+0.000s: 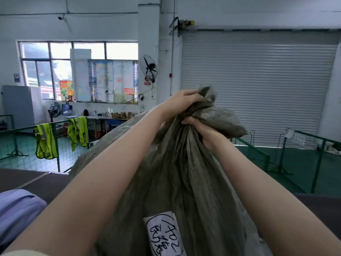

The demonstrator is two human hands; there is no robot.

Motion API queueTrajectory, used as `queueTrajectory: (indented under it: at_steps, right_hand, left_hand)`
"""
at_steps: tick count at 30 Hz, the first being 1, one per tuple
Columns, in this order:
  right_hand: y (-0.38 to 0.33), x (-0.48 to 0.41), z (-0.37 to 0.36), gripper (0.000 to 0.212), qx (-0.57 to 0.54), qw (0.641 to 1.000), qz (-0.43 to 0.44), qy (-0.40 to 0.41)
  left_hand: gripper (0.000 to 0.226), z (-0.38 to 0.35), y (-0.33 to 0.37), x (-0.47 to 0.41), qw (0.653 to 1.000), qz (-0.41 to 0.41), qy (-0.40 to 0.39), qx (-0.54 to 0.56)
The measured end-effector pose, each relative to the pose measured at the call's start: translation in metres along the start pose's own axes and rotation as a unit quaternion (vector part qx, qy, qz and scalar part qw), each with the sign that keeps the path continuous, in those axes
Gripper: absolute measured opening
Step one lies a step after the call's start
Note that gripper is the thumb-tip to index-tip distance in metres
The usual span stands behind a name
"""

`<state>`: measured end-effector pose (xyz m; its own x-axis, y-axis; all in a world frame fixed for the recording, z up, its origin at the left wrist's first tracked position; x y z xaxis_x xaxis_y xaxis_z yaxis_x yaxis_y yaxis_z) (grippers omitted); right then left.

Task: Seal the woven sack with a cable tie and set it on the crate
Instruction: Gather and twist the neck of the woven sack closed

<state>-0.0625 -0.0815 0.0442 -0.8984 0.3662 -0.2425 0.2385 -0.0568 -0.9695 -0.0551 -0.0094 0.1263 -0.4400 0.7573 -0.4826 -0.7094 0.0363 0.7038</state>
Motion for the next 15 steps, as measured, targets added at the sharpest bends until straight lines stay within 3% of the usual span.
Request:
queueTrajectory:
  at_steps: [4, 7, 10, 12, 15]
  right_hand:
    - [0.006, -0.006, 0.008, 0.007, 0.019, 0.998, -0.043, 0.048]
    - [0.007, -0.008, 0.011, 0.010, -0.025, 0.998, -0.036, 0.044]
    - [0.007, -0.008, 0.012, 0.018, -0.112, 0.993, -0.016, 0.028]
    - [0.008, -0.007, 0.010, 0.021, -0.141, 0.990, -0.014, 0.010]
    - [0.007, -0.004, 0.007, 0.028, -0.153, 0.988, -0.018, -0.032]
  left_hand:
    - [0.043, 0.030, -0.023, -0.002, 0.986, 0.045, 0.142, -0.068]
    - [0.051, 0.052, -0.048, 0.004, 0.965, 0.132, 0.217, -0.071]
    - [0.061, 0.041, -0.073, 0.014, 0.962, 0.236, 0.086, -0.106]
    - [0.066, 0.024, -0.083, 0.024, 0.960, 0.271, -0.011, -0.066]
    - [0.059, 0.022, -0.087, 0.021, 0.969, 0.246, 0.007, 0.000]
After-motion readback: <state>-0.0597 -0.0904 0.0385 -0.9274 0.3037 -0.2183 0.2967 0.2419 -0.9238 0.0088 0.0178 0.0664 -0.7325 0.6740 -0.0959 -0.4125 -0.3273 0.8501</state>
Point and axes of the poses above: each hand's wrist, its own x-axis away from the middle knuckle, its own z-axis out of the back of the hand, y = z × x, the point moved 7 cm from there along -x, towards the middle knuckle, and after that the axes turned 2 degrees about -y, right-handed, at the moved point
